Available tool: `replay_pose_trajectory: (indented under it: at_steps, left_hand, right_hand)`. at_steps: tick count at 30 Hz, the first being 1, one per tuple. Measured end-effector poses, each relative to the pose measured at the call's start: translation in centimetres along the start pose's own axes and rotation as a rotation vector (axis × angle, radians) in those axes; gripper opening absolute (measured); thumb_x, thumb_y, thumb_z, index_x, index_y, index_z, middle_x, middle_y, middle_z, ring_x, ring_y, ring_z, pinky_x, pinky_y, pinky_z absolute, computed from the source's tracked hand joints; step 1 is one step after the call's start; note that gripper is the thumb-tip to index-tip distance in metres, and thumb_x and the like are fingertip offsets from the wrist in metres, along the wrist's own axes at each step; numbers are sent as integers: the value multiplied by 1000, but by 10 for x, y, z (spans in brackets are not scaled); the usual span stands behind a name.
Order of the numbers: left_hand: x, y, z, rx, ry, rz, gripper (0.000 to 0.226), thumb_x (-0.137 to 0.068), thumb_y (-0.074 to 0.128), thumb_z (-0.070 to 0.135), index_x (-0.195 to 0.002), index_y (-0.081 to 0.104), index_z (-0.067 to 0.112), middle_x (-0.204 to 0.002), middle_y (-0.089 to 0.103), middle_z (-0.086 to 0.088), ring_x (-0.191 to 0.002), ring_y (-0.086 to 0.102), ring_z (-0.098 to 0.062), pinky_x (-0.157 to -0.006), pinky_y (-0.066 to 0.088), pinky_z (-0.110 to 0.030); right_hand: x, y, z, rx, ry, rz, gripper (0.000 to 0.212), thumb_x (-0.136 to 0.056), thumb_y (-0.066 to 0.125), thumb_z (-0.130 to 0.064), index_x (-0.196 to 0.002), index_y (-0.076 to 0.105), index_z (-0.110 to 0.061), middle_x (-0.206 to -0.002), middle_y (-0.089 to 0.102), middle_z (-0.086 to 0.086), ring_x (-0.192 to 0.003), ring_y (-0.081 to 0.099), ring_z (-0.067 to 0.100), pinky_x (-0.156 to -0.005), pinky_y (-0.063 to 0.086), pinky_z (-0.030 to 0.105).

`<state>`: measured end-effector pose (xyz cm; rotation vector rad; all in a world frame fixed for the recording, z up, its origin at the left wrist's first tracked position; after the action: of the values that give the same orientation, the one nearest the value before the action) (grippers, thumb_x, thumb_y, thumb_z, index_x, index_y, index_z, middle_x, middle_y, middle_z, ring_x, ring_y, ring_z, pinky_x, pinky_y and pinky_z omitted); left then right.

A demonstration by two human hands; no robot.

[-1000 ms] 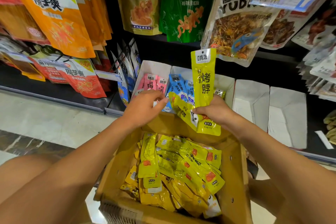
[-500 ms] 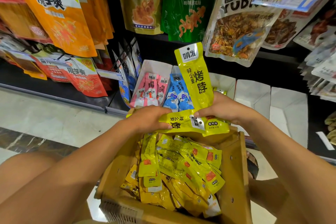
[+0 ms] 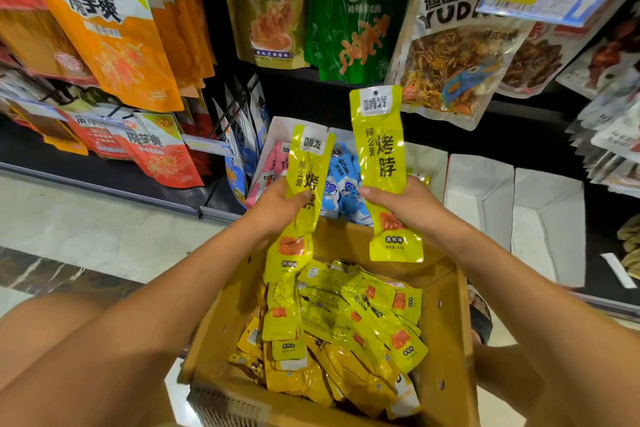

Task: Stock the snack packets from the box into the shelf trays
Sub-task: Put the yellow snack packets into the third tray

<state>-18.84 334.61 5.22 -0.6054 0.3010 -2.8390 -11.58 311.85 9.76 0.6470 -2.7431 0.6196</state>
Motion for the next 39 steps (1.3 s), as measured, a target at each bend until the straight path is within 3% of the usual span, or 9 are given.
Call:
replay_pose_trajectory:
  at_steps: [3, 4, 7, 11, 18, 23, 27, 32, 39]
  left_hand:
    - [3, 9, 16, 303, -28, -72, 34, -100, 66, 34, -129, 50, 27, -136, 58, 13, -121, 55, -4, -85, 36, -27]
    - [-3, 9, 13, 359, -41, -86, 56, -90, 75, 50, -136, 53, 25, -140, 59, 13, -129, 53, -8, -106, 47, -53]
    - [-12, 13, 13, 456, 5, -76, 86, -69, 83, 72, -141, 56, 35, -145, 60, 11, -136, 54, -17, -116, 39, -54]
    - [-5, 24, 31, 459, 99, -28, 33, -93, 76, 20, -124, 66, 19, -120, 76, -3, -111, 73, -27, -100, 55, -51]
    - [0, 24, 26, 367, 61, 70, 32, -93, 73, 7, -124, 67, 13, -114, 78, -5, -103, 75, -27, -97, 57, -54]
    - [4, 23, 31, 311, 61, 74, 33, -94, 74, 13, -126, 65, 14, -114, 77, -2, -103, 75, -25, -92, 60, -50]
    - [-2, 22, 45, 280, 56, 44, 28, -94, 75, 14, -119, 67, 23, -115, 77, 0, -103, 75, -24, -94, 59, -52]
    - [-12, 26, 67, 191, 104, 18, 38, -93, 76, 20, -128, 63, 25, -121, 75, 3, -108, 73, -20, -97, 58, -48]
    - [-23, 40, 80, 72, 148, 42, 35, -93, 76, 22, -127, 66, 18, -119, 75, 1, -108, 72, -20, -98, 56, -51]
  right_hand:
    - [7, 15, 3, 9, 0, 36, 40, -85, 70, -59, -98, 55, -24, -97, 64, -1, -79, 62, 14, -83, 51, 33]
    - [7, 20, 6, 30, -9, 48, 45, -85, 69, -60, -100, 59, -18, -97, 66, 7, -83, 66, 21, -80, 50, 34]
    - [6, 34, 5, 33, -102, 0, 35, -90, 68, -49, -109, 72, -19, -101, 76, 0, -94, 71, 18, -81, 52, 32]
    - [5, 49, 5, 65, -125, -68, 27, -91, 69, -44, -110, 73, -25, -100, 76, -8, -92, 71, 8, -87, 57, 33]
    - [0, 50, 16, 106, -75, -77, 76, -68, 67, -77, -129, 59, -32, -120, 69, -14, -109, 66, 9, -96, 54, 40]
    - [1, 31, 10, 51, -42, -83, 7, -92, 71, -30, -86, 69, -26, -74, 68, -24, -65, 62, -3, -60, 46, 19]
    - [-2, 14, 11, -14, -51, -73, 28, -87, 77, -31, -81, 69, -6, -75, 73, 3, -65, 65, 18, -71, 45, 24]
    - [-4, -11, 10, -47, 9, -91, 15, -88, 77, -26, -94, 72, -14, -64, 66, -21, -56, 57, -12, -57, 42, 9]
    - [-13, -28, 12, 16, -26, -8, 10, -88, 77, -27, -81, 73, -20, -61, 58, -17, -56, 52, -1, -56, 41, 14]
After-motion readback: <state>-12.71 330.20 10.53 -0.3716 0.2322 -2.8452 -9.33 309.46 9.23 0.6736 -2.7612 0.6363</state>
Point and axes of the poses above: each hand's wrist, its own x-axis away from the middle knuckle, its own y-axis out of the palm, z = x × y, the point moved 3 cm from there along -x, towards the middle knuckle
